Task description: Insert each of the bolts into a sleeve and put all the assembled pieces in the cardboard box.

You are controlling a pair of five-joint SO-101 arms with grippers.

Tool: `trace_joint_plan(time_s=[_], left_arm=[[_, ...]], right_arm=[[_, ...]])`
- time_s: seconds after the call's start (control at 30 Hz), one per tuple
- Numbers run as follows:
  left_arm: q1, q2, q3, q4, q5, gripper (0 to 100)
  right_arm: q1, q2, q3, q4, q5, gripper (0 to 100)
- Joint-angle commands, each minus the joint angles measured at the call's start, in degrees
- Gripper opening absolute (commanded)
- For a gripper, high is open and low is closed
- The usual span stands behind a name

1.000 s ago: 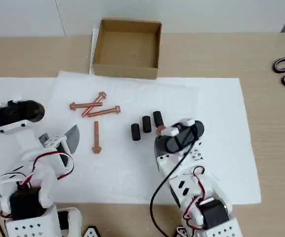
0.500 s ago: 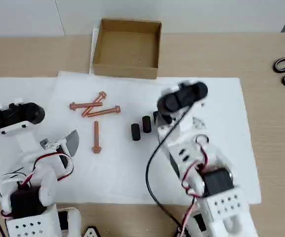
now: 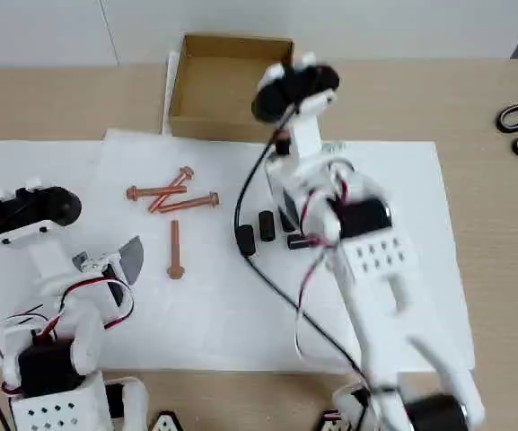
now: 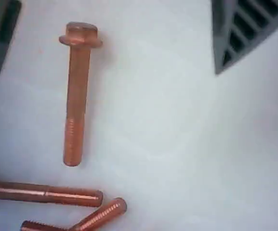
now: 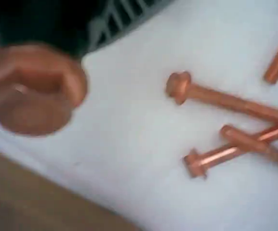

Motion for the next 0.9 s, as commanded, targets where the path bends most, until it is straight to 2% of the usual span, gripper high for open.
trace_joint_plan(time_s=[0.0,0.13,0.43,0.87], left_arm=[[-0.09,-0.26,-0.31,0.09,-0.26,27],[-0.09,-0.26,-0.31,0.09,-0.26,27],[-0.35,-0.35,-0.31,0.00,-0.26,27],[-0.09,-0.35,-0.31,0.00,-0.26,27]], right_arm=[[1.98,9.27,-12.13,-5.76,0.35,0.4],[1.89,21.32,-21.19,-10.24,0.35,0.4],[1.45,42.59,-43.60,-12.00,0.26,0.4],[1.19,61.49,-63.38,-12.79,0.26,0.4]])
